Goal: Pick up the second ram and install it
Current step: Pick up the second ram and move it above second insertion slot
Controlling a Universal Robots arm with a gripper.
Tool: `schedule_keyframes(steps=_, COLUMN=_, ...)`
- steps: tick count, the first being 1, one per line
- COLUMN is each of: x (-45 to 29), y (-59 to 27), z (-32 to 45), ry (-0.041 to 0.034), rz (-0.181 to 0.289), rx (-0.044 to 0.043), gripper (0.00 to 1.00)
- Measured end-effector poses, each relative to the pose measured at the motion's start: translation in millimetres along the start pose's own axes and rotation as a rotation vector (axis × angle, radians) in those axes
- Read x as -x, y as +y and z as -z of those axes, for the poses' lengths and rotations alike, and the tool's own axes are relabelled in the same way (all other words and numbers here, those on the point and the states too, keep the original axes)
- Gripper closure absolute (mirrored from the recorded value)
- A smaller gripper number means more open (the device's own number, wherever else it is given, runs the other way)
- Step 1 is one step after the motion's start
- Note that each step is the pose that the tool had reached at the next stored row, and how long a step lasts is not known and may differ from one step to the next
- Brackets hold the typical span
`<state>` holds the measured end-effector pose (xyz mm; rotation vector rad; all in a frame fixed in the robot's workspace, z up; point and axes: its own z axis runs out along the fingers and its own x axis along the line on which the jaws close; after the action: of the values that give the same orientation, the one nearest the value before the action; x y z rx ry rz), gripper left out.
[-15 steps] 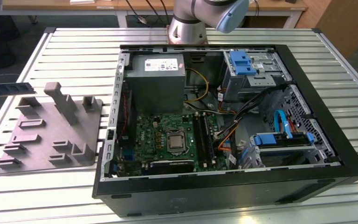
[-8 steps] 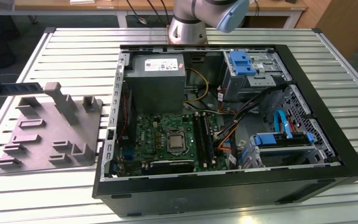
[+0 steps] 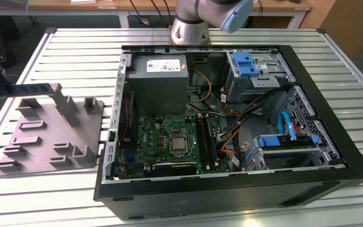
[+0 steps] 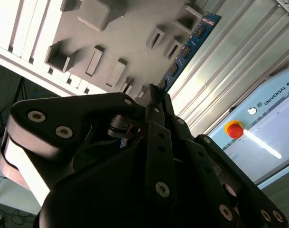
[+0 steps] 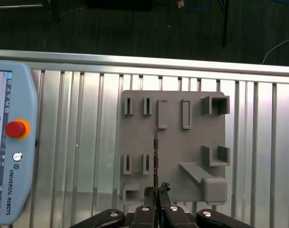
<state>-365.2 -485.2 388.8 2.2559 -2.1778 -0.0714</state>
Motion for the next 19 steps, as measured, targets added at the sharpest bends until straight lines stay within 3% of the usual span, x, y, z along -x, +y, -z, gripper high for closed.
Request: schedule_keyframes(steps=19, x=-1.0, y=-33.8, z=1.2, ry=0.0000, rz=0.000, rx=0.0000, gripper=0.86)
